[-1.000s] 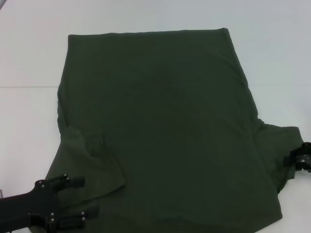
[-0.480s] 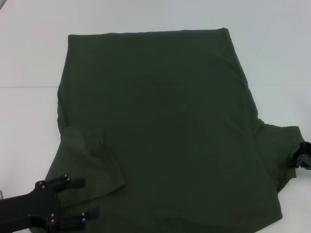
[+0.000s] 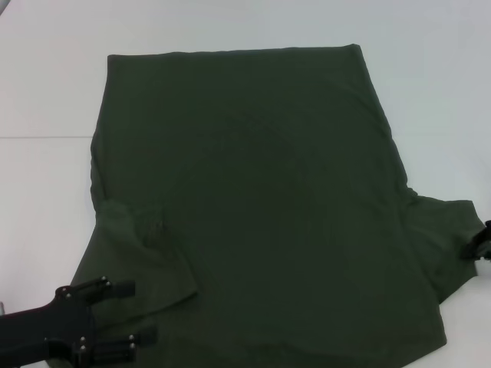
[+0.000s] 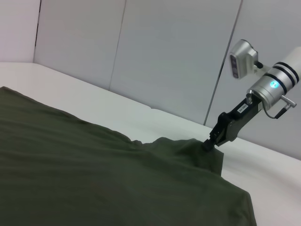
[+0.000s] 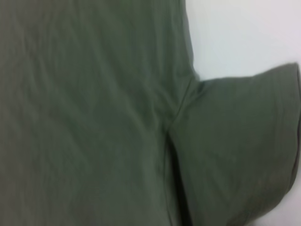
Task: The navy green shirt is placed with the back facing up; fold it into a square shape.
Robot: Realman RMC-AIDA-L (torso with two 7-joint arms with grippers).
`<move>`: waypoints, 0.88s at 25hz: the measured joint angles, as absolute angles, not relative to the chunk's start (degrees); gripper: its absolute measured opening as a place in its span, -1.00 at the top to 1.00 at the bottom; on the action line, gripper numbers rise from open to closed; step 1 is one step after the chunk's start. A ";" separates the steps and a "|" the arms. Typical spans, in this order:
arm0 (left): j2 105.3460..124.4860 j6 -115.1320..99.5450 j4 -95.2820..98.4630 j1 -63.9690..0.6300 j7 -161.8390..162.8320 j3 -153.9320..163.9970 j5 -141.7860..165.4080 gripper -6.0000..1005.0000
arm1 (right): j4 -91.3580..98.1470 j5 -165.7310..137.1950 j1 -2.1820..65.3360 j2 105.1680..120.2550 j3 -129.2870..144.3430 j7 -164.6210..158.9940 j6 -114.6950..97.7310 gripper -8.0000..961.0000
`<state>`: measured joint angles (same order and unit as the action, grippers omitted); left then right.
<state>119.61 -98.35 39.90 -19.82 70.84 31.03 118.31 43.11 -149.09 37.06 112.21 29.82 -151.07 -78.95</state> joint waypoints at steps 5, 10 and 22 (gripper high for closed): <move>119.82 -98.57 39.90 -19.95 71.34 30.94 118.13 -0.78 | 46.89 -145.53 34.52 111.56 29.72 -149.58 -81.06 0.94; 119.87 -99.82 39.91 -20.08 71.81 29.94 118.12 -0.78 | 48.74 -142.37 32.93 111.10 29.66 -147.64 -82.38 0.93; 119.83 -101.18 39.91 -20.13 71.81 27.91 118.12 -0.78 | 50.21 -140.16 36.75 111.84 32.55 -143.76 -85.49 0.91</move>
